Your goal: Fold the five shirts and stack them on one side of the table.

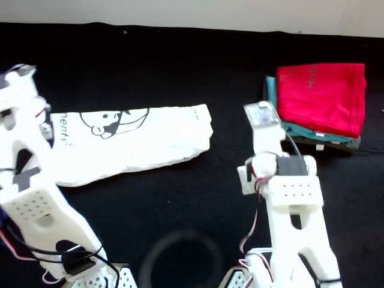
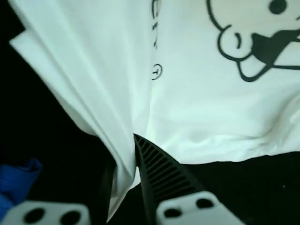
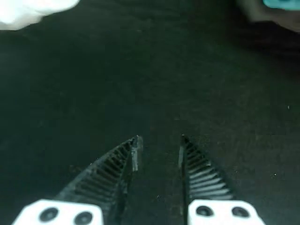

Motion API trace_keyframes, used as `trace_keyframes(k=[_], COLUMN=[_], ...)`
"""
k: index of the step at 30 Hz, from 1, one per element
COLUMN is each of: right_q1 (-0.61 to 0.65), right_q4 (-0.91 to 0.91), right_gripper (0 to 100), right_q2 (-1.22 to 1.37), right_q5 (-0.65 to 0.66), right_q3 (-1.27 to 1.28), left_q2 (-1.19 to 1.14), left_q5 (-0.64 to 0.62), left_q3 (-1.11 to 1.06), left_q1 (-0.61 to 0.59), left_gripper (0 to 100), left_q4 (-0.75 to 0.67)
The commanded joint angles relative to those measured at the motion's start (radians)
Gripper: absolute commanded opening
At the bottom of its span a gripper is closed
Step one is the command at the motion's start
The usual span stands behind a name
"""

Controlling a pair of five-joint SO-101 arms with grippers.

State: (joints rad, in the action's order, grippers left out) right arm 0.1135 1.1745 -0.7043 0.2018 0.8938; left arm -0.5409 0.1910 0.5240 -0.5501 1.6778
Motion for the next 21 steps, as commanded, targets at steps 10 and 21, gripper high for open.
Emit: trace_keyframes(k=[10,21], right_q1=[-0.166,-0.225], right_q4=[-0.346,-0.463], right_gripper=[13.3,13.3], right_q2=[-0.236,-0.243], right_q5=[-0.002,-0.008], right_q3=[0.552,0.670], left_q2=[0.128,0.073], left_q5=[-0.086,-0.080], left_q3=[0.133,0.133], left_q1=[0.529,0.808], left_gripper=[1,1], left_q4=[0.089,-0.084])
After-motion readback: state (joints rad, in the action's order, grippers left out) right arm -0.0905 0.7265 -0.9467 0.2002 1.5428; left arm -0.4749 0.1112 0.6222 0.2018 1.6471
